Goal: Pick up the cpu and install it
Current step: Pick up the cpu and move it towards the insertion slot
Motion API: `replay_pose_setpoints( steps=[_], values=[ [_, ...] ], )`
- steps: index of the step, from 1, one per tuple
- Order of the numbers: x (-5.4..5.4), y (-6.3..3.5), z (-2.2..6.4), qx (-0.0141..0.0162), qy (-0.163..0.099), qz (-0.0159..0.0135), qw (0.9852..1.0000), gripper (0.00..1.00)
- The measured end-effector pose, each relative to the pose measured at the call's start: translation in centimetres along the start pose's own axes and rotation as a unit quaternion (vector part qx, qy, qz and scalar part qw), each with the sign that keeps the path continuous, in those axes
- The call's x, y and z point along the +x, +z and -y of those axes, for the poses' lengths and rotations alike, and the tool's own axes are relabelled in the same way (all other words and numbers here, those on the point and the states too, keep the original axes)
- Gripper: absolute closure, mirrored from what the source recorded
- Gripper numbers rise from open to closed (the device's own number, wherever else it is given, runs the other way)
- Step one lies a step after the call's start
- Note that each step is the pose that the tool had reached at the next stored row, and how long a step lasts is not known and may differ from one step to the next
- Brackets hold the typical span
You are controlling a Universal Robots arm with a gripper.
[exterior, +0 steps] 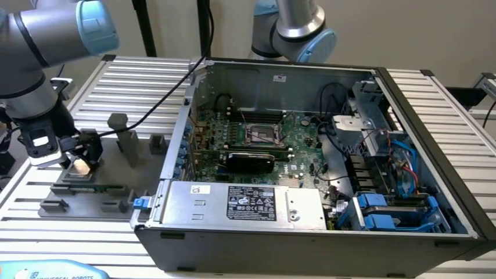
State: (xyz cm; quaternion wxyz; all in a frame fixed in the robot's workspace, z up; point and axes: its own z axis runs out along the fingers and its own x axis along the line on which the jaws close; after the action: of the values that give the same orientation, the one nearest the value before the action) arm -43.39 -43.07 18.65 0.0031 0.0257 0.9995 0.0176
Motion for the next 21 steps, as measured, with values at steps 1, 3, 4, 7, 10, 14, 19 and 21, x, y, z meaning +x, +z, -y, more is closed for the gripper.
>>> replay_pose_setpoints(
  steps=[1,3,4,7,10,14,19,21],
  values=[
    [0.0,0.02,-0.01,0.0,0.0,-0.0003,1.0,0.35],
    [0.0,0.06,-0.03,0.0,0.0,-0.0004,1.0,0.35],
    [0.01,0.07,-0.04,0.0001,0.0,-0.0005,1.0,0.35],
    [0.0,0.1,-0.1,-0.0001,0.0,-0.0003,1.0,0.35],
    [0.0,0.09,-0.21,0.0001,0.0,-0.0004,1.0,0.35],
    [0.0,0.09,-0.28,0.0018,-0.003,-0.0005,1.0,0.35],
    [0.0,0.09,-0.29,0.0036,-0.007,-0.0005,1.0,0.35],
    [-0.01,0.09,-0.3,0.0037,-0.008,-0.0005,1.0,0.35]
  ],
)
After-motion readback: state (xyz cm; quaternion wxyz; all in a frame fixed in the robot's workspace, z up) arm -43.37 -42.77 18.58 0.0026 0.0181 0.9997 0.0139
